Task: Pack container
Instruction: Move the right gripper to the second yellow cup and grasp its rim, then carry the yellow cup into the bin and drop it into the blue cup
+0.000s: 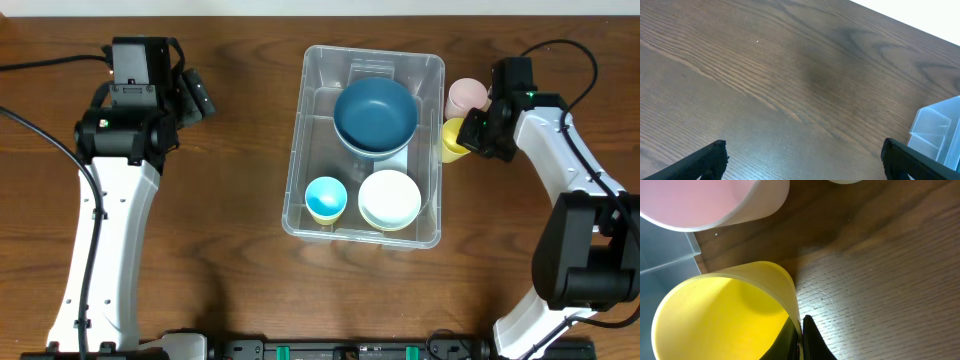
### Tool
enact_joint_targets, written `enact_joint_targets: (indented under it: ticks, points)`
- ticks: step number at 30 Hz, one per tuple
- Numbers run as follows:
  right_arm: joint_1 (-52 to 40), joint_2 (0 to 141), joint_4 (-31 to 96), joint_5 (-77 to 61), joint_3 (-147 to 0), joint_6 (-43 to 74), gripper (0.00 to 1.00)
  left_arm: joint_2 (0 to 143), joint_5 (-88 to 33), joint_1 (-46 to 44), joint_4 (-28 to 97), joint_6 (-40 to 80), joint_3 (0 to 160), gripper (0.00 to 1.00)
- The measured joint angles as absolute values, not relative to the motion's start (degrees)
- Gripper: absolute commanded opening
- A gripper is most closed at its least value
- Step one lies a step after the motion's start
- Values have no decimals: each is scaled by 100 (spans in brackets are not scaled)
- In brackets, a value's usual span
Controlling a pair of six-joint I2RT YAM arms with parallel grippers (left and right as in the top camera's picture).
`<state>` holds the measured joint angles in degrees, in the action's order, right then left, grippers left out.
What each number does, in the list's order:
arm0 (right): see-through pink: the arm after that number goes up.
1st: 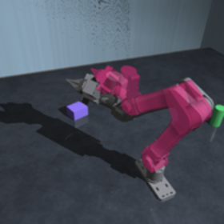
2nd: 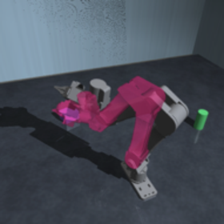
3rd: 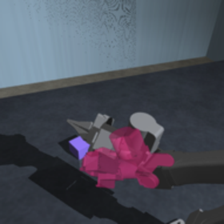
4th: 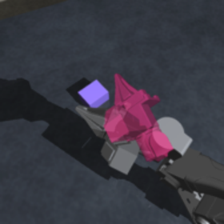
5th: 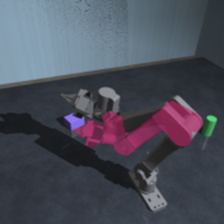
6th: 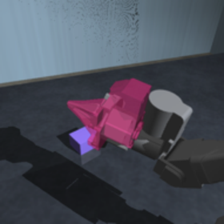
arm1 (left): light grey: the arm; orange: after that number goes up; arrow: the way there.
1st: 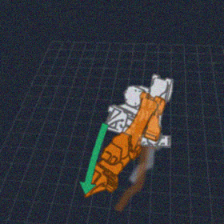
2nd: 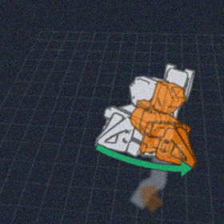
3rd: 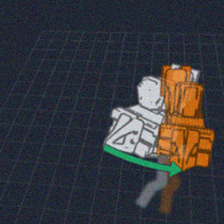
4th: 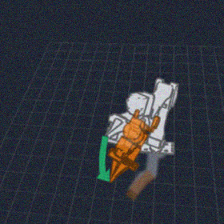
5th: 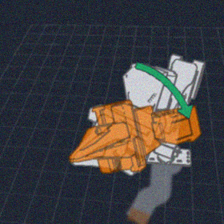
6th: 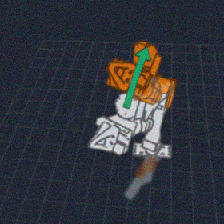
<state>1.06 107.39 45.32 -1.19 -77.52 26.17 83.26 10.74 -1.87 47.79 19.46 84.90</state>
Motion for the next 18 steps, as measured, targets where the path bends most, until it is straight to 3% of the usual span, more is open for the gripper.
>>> enact_joint_targets:
  ticks: [12,18]
  points:
    - [322,10418,5140,-128,-7673,2403,1,8326,1072,-187,4781,1946,8490,98]
    - [416,8888,5485,-86,-7640,2324,1,8326,1074,-187,4779,1946,8490,98]
